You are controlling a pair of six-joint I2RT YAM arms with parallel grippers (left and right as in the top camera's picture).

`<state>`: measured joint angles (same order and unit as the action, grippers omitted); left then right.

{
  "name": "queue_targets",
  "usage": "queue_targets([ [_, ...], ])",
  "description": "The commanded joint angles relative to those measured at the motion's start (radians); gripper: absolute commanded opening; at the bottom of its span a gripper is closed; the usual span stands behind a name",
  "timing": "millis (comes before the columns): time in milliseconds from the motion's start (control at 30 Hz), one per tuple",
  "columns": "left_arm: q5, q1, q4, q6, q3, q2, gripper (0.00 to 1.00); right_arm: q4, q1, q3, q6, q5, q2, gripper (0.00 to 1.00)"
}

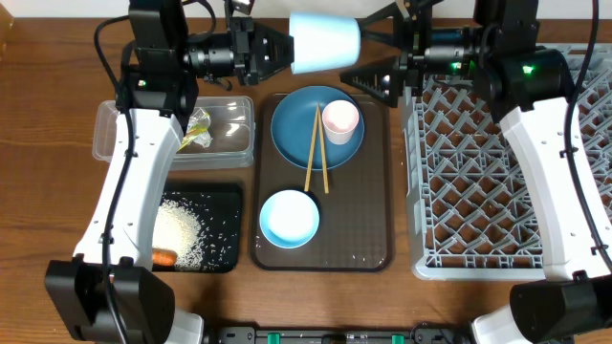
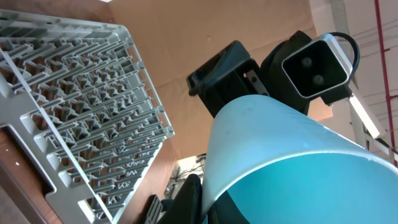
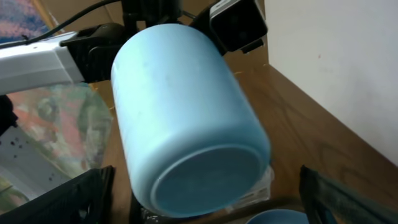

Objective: Sort waste into correct bins and load items into the dishwasher rack
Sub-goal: 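Raise the blue cup and bring the right gripper toward it, then close the right gripper around the blue cup held by the left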

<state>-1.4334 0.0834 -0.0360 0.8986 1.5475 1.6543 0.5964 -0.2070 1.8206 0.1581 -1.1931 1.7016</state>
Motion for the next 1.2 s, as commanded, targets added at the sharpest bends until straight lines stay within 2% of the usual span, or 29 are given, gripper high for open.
queue_targets([
  [0, -0.034, 0.002, 0.008, 0.005, 0.02, 0.005, 0.06, -0.011, 0.005, 0.017, -0.012, 0.007, 0.0, 0.99],
  [233, -0.078, 0.003, 0.008, 0.006, 0.02, 0.005, 0.06, -0.053, -0.009, 0.017, -0.013, -0.111, 0.0, 0.99],
  [433, -0.137, 0.003, 0.008, 0.024, 0.02, 0.005, 0.07, -0.07, -0.014, 0.016, -0.012, -0.116, 0.0, 0.99],
  [667, -0.137, 0.003, 0.009, 0.043, 0.02, 0.005, 0.06, -0.081, -0.032, 0.017, -0.024, -0.193, 0.0, 0.99],
  [933, -0.138, 0.003, 0.009, 0.046, 0.02, 0.005, 0.07, -0.08, -0.057, 0.016, -0.031, -0.196, 0.0, 0.99],
  [1067, -0.137, 0.003, 0.009, 0.046, 0.02, 0.005, 0.07, -0.08, -0.056, 0.016, -0.031, -0.195, 0.0, 0.98],
  [1167, -0.137, 0.003, 0.008, 0.046, 0.02, 0.005, 0.06, -0.08, -0.056, 0.016, -0.031, -0.195, 0.0, 0.92],
])
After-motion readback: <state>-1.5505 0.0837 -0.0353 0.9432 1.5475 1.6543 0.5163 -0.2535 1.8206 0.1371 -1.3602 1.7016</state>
